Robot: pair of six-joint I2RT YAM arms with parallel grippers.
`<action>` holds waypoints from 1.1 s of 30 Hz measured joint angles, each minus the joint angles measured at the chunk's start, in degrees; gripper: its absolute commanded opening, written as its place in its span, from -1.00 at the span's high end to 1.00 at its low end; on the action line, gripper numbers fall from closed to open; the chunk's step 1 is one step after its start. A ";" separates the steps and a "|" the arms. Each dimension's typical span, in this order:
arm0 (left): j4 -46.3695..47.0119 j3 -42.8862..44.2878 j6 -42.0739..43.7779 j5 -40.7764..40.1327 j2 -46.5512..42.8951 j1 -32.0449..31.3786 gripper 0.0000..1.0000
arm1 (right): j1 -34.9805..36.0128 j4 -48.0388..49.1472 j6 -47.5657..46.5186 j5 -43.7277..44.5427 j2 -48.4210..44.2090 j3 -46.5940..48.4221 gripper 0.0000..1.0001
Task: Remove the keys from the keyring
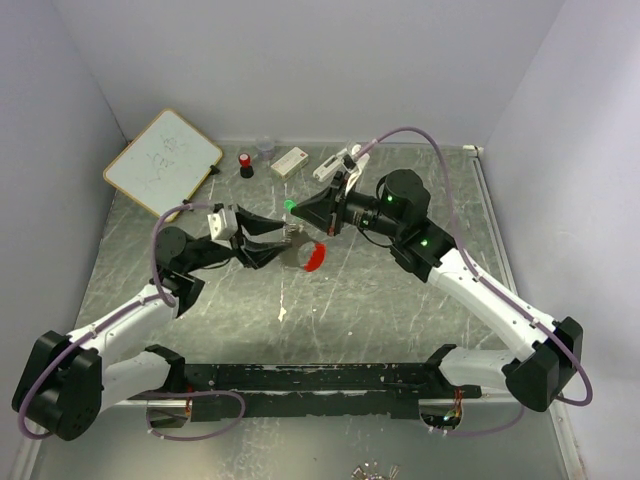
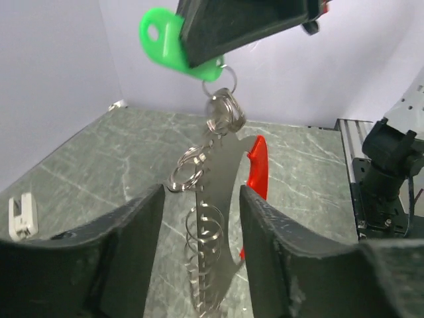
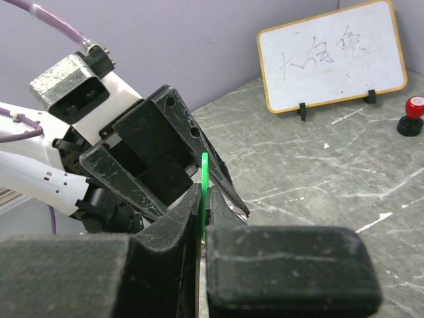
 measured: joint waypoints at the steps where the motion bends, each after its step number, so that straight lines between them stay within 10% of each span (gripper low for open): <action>1: 1.36 -0.07 -0.22 0.72 0.00 -0.09 -0.75 | 0.09 0.15 0.15 -0.44 0.00 -0.13 1.00; 2: 2.82 -0.24 -0.37 1.33 0.00 -0.15 -0.99 | 0.17 0.37 0.24 -0.76 0.00 -0.22 1.00; 20: 21.84 -1.53 -6.34 9.09 6.14 -0.98 -0.94 | 2.40 2.43 1.31 -4.26 0.07 -0.35 1.00; 26: 22.16 -1.51 -6.10 9.38 6.14 -1.05 0.03 | 2.84 2.73 1.44 -4.94 0.31 -0.35 1.00; 33: 22.73 -1.51 -5.75 9.51 6.16 -1.42 -0.02 | 3.26 4.39 1.86 -5.33 1.18 -0.35 1.00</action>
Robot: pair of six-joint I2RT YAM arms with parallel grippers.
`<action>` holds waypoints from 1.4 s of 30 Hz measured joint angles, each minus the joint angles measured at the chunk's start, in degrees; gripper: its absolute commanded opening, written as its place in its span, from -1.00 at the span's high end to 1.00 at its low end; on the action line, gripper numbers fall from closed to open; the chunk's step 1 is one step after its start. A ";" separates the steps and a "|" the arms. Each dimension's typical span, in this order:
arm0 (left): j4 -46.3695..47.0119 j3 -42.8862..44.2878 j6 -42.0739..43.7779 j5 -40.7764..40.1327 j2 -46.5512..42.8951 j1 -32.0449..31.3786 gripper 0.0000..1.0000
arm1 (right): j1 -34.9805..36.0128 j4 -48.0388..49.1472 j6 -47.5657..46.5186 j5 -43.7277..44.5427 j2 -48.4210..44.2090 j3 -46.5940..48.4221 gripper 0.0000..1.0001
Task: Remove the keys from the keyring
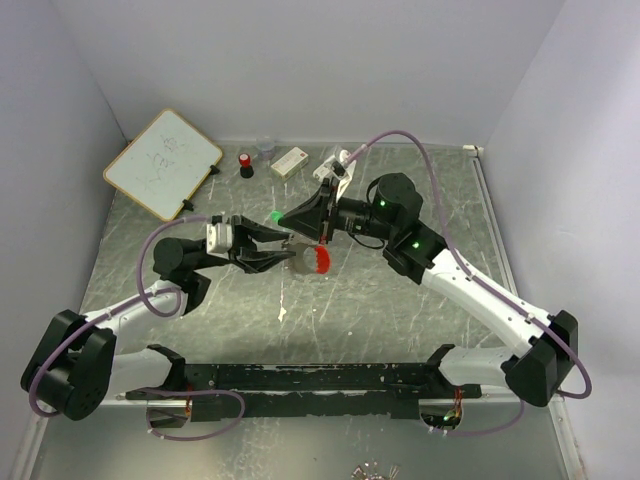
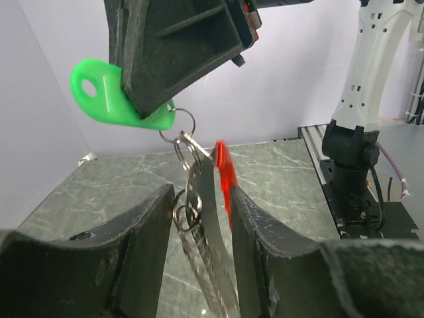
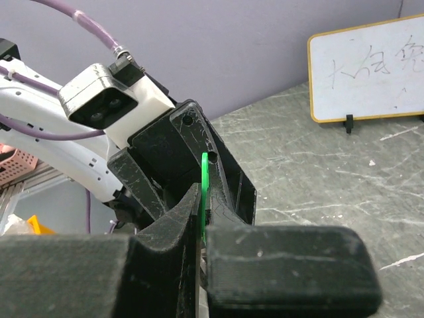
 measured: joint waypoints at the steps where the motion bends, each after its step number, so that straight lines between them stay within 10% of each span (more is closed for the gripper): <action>1: 0.20 0.00 0.00 0.02 0.00 -0.02 -0.03 | 0.09 0.15 0.04 -0.04 0.15 0.00 1.00; 19: -3.67 0.00 1.81 0.02 0.09 -0.55 0.38 | 1.22 1.14 0.79 -0.20 1.20 0.00 1.00; 24: -5.42 0.00 2.95 -0.42 -1.53 -0.59 0.86 | 1.25 1.14 0.79 0.04 1.20 0.00 1.00; 38: -22.08 0.55 11.50 -7.45 -7.93 -0.70 0.86 | 1.62 -0.17 -1.33 4.28 1.11 -0.46 1.00; 42: -25.40 0.66 13.16 -9.62 -9.40 -0.70 0.59 | 1.66 -0.79 -1.95 5.44 0.98 -0.46 1.00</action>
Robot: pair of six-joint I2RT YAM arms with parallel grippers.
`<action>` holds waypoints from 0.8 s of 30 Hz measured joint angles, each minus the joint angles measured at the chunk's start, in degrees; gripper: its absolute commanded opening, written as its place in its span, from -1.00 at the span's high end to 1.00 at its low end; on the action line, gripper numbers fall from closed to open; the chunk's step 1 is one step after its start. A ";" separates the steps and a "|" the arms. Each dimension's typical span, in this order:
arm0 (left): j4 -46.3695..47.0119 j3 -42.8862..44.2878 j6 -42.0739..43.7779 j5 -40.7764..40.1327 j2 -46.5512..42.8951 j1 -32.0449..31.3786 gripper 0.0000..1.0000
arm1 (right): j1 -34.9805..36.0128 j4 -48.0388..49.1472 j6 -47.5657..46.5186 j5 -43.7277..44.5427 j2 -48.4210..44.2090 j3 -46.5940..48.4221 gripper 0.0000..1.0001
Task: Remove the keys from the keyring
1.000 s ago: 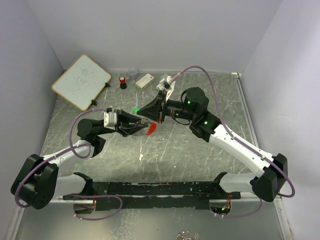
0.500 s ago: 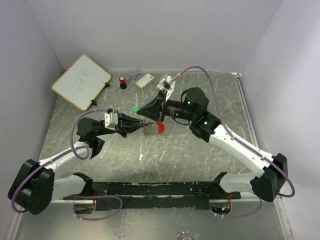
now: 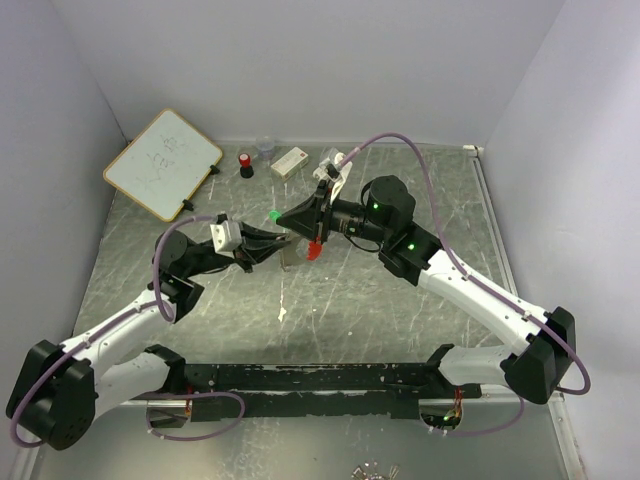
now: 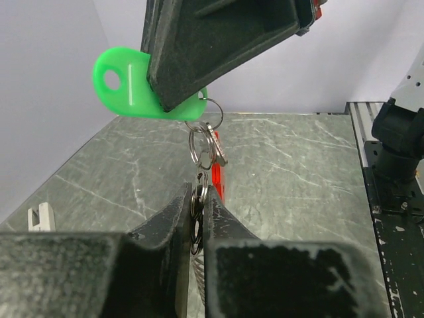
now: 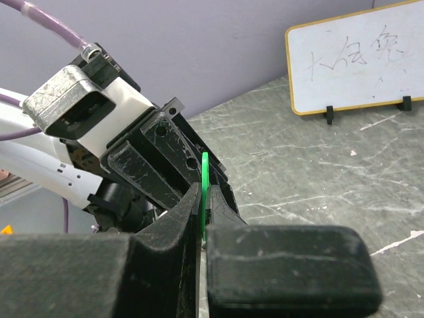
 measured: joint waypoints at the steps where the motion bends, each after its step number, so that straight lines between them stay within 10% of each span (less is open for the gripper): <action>1: -0.02 0.00 -0.02 -0.09 -0.02 0.00 0.53 | 0.02 -0.02 0.00 0.04 0.00 0.00 1.00; 9: 5.81 0.00 -3.65 1.46 2.60 -0.02 0.29 | 0.55 -0.09 0.02 0.04 0.02 0.02 1.00; 17: 11.91 0.00 -6.84 3.23 4.76 -0.02 0.83 | 0.87 -0.02 0.02 0.22 0.02 0.02 1.00; 24: 10.29 0.00 -5.70 2.67 4.31 -0.28 0.86 | 1.03 -0.28 -0.15 0.81 0.02 0.02 1.00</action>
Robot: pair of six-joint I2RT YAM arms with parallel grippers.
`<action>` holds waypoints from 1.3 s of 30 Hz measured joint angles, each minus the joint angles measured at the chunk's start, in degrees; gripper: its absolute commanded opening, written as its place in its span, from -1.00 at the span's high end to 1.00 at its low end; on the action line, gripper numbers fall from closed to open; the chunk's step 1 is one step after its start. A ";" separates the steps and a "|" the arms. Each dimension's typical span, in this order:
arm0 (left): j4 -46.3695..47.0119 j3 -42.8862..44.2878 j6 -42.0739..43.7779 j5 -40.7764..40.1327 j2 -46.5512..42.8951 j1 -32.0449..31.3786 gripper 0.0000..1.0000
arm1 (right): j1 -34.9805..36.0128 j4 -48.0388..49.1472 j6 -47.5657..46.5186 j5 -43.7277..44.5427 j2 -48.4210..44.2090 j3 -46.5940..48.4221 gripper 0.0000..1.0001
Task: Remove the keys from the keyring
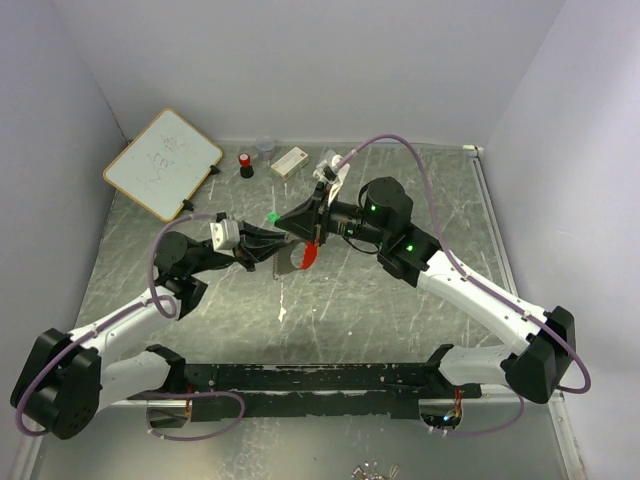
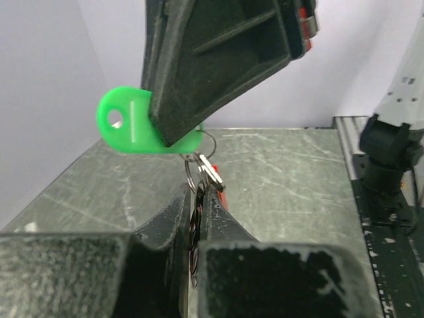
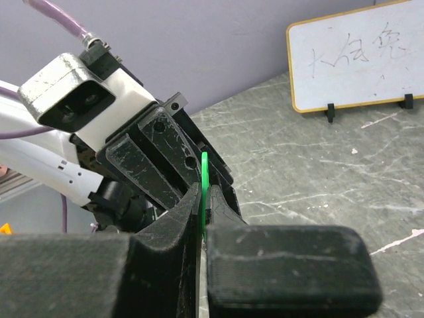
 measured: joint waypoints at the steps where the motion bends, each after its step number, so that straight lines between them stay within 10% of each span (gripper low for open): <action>1: -1.51 0.00 0.81 -0.72 -0.59 -0.11 0.87 | 0.00 -0.13 -0.13 0.07 0.00 0.00 1.00; 20: -35.85 9.35 22.73 -26.67 -11.23 -1.05 0.86 | 0.98 -0.81 -6.08 7.06 -11.87 -8.35 0.46; 39: -33.75 9.53 18.78 -18.86 -14.67 -1.05 0.87 | 3.56 0.02 -11.34 15.04 -4.92 -8.87 0.59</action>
